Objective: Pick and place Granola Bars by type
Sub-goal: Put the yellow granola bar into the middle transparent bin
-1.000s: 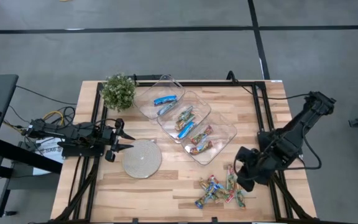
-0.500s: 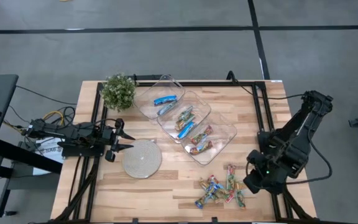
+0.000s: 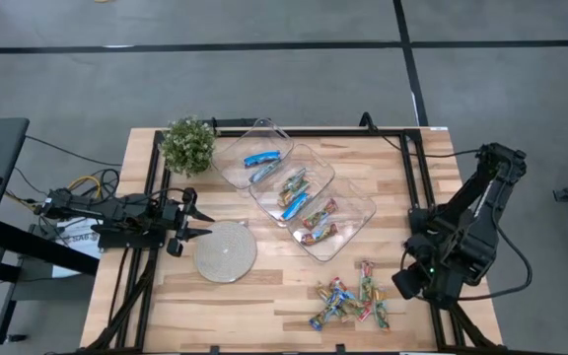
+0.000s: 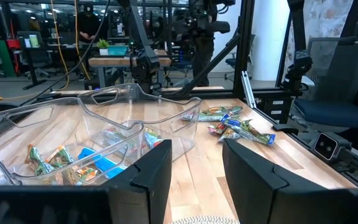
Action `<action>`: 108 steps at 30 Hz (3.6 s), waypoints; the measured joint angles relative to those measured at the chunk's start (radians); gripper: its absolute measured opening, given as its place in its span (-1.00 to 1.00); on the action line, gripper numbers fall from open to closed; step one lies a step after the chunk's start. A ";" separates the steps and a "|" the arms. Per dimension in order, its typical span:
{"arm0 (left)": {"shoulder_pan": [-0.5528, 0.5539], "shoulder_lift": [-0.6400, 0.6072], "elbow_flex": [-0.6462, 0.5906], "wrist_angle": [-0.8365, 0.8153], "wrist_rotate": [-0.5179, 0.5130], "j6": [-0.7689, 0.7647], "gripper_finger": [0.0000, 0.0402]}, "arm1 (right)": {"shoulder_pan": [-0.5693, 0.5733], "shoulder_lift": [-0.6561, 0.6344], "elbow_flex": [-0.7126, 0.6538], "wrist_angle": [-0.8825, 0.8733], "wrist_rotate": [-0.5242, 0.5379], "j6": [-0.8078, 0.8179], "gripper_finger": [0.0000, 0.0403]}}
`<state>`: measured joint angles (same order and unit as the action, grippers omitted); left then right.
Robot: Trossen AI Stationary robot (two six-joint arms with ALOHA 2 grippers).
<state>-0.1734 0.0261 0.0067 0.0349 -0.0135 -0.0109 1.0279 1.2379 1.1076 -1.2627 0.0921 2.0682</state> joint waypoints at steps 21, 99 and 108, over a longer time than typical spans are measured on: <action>0.000 0.000 0.000 0.000 0.000 0.000 -0.31 | -0.047 0.273 0.000 0.415 -0.090 -0.052 -0.33; 0.000 0.000 0.000 0.000 0.000 0.000 -0.31 | -0.151 0.271 -0.124 0.654 0.226 0.079 -0.71; 0.000 0.000 0.000 0.000 0.000 0.000 -0.31 | -0.204 0.142 -0.122 0.867 0.539 -0.177 -0.71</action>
<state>-0.1730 0.0261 0.0067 0.0347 -0.0137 -0.0113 0.8241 1.3802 0.9859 -0.3959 0.6310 1.8915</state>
